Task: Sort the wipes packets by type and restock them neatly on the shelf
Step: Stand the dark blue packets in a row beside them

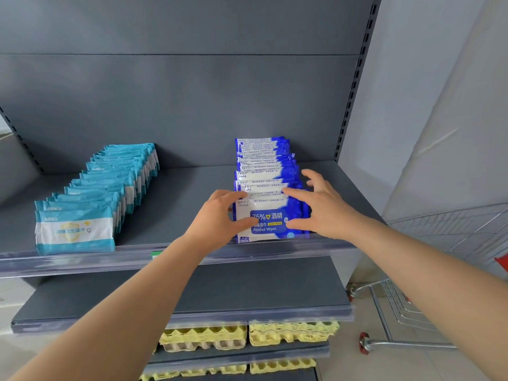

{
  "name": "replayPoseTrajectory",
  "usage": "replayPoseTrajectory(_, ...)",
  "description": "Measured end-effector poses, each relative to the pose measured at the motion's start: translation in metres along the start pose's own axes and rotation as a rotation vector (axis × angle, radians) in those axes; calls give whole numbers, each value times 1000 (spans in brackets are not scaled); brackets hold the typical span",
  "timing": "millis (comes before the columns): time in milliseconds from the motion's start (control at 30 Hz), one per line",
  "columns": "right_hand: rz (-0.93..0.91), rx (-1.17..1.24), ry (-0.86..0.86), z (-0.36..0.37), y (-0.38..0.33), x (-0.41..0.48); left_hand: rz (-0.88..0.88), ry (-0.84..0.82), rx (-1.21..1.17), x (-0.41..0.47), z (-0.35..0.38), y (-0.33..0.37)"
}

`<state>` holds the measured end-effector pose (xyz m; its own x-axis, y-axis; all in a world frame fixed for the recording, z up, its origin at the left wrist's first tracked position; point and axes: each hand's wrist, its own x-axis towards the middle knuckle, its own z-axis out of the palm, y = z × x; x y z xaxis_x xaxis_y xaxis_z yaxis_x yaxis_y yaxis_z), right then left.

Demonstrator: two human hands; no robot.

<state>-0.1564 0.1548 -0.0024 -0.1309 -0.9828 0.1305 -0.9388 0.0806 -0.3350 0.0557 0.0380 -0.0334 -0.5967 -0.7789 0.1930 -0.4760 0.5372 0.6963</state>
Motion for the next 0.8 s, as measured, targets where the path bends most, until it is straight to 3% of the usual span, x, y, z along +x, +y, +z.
replayPoseTrajectory(100,-21,-60,2,-9,-6,10,42,14,20,11,-5,9)
replayPoseTrajectory(233,-6,-113,-151,-22,-12,30,40,-124,185,33,-15,15)
replayPoseTrajectory(533,43,63,-238,-21,-2,30,-22,-260,179,36,-19,19)
replayPoseTrajectory(667,114,210,-188,-14,5,32,-54,-215,9,32,-16,17)
replayPoseTrajectory(800,156,549,-211,-10,14,33,-183,-262,-268,28,-11,19)
